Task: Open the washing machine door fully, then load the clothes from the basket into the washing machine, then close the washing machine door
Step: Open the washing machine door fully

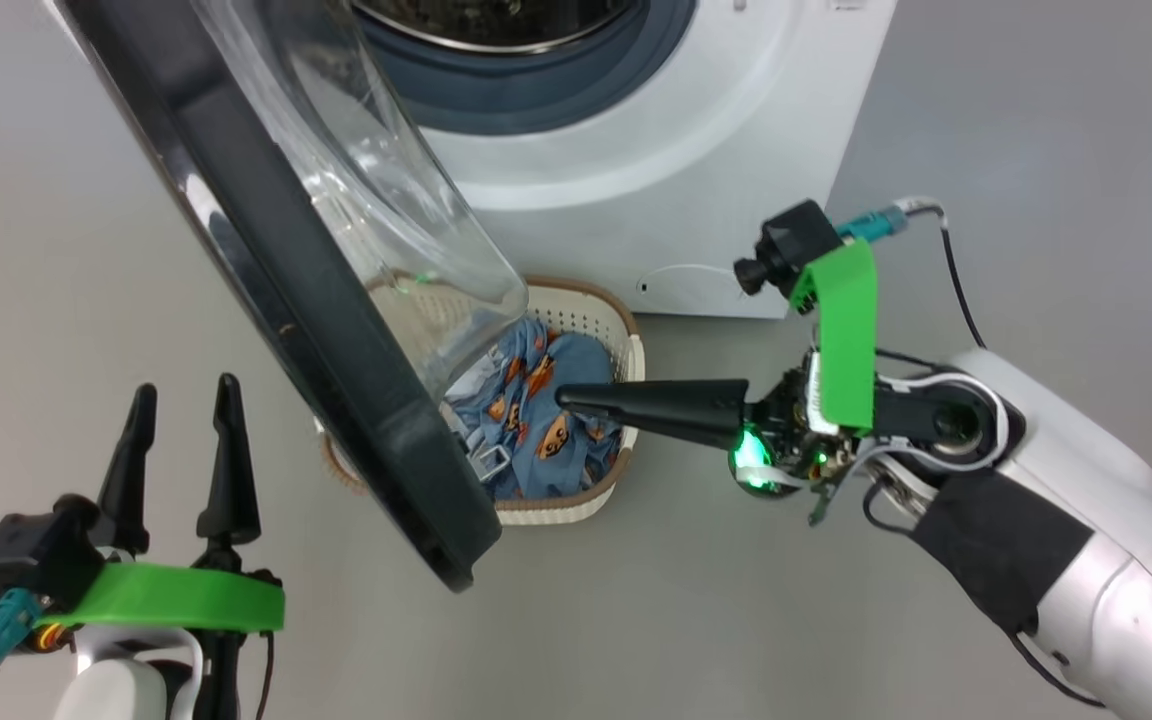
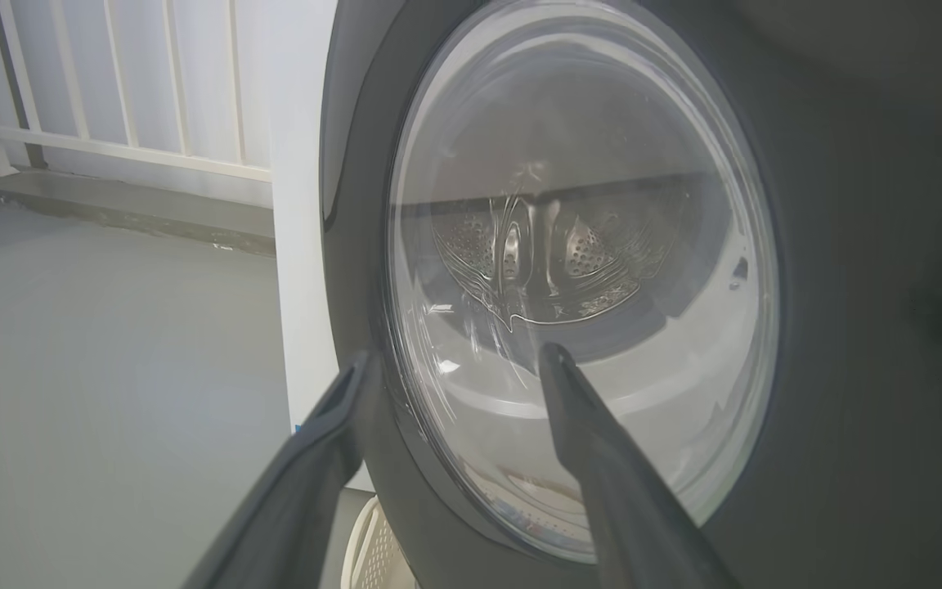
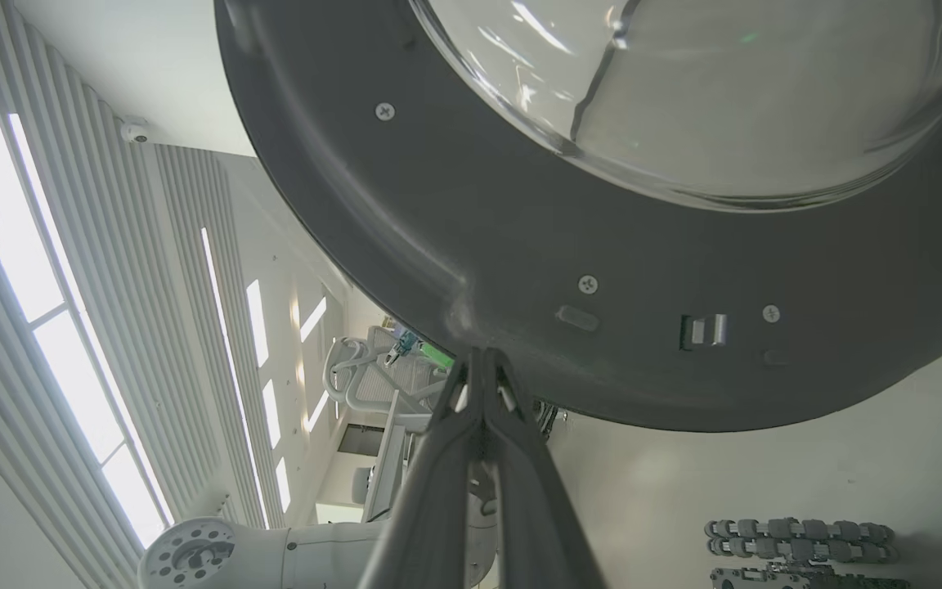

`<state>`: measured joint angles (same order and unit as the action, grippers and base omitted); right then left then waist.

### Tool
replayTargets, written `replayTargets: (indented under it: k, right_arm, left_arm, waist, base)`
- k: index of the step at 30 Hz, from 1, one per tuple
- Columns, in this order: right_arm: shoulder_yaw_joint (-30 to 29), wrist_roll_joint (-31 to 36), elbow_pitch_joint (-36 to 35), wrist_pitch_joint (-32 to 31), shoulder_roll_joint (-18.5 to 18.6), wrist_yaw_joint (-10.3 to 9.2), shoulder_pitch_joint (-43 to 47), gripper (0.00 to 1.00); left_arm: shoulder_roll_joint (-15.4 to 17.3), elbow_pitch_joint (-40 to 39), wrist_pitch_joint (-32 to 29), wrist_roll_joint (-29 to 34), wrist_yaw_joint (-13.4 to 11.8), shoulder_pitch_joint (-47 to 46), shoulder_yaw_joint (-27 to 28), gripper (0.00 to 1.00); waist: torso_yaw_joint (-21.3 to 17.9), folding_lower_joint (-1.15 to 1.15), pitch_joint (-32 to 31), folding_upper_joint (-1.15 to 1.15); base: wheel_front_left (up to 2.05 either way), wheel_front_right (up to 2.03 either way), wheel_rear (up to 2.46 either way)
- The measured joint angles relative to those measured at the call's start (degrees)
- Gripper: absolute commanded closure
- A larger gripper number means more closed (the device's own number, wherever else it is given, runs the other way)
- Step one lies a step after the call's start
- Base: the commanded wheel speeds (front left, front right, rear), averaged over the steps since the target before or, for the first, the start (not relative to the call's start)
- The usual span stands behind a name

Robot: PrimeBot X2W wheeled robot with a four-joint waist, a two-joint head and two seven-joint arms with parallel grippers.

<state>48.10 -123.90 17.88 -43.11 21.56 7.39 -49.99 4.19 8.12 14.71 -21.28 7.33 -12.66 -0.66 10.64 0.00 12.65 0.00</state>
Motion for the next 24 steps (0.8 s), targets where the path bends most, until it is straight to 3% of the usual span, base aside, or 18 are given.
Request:
replayTargets:
  k: [9, 11, 12, 13, 20, 24]
  right_arm:
    - [-1.3, -1.2, -4.5, 6.9, 2.5, 0.0, 5.8, 0.97]
    - [-2.1, -0.7, -5.2, 8.8, 2.6, 0.0, 7.0, 0.5]
    - [-2.8, -0.4, -5.5, 9.7, 2.7, 0.0, 7.7, 0.21]
    - [-3.2, 0.0, -5.8, 10.7, 2.9, 0.0, 8.1, 0.0]
    - [-7.5, 8.0, -7.1, 18.1, 2.7, 0.0, 10.4, 0.0]
    - [-9.6, 16.4, -7.1, 24.2, 1.9, 0.0, 11.1, 0.0]
  left_arm:
    - [0.3, -0.1, 0.0, 0.3, 0.0, 2.5, 1.1, 0.0]
    - [0.3, -0.2, 0.0, 0.3, 0.0, 2.8, 1.2, 0.0]
    - [0.3, -0.2, 0.0, 0.3, 0.0, 3.2, 1.2, 0.0]
    - [0.4, -0.2, 0.0, 0.3, 0.0, 3.5, 1.3, 0.0]
    - [0.4, -0.2, 0.0, 0.3, 0.0, 4.6, 1.6, 0.0]
    - [0.5, -0.2, 0.0, 0.3, 0.0, 4.5, 1.9, 0.0]
  waist:
    - [-2.0, 0.0, -2.6, 0.0]
    - [-2.5, 0.0, -3.0, 0.0]
    - [-2.7, 0.0, -3.2, 0.0]
    - [-2.9, 0.0, -3.4, 0.0]
    - [-4.1, 0.0, -4.1, 0.0]
    - [-4.7, 0.0, -4.2, 0.0]
  base:
    - [0.0, 0.0, 0.0]
    - [0.0, 0.0, 0.0]
    - [0.0, 0.0, 0.0]
    - [0.0, 0.0, 0.0]
    - [0.0, 0.0, 0.0]
    - [0.0, 0.0, 0.0]
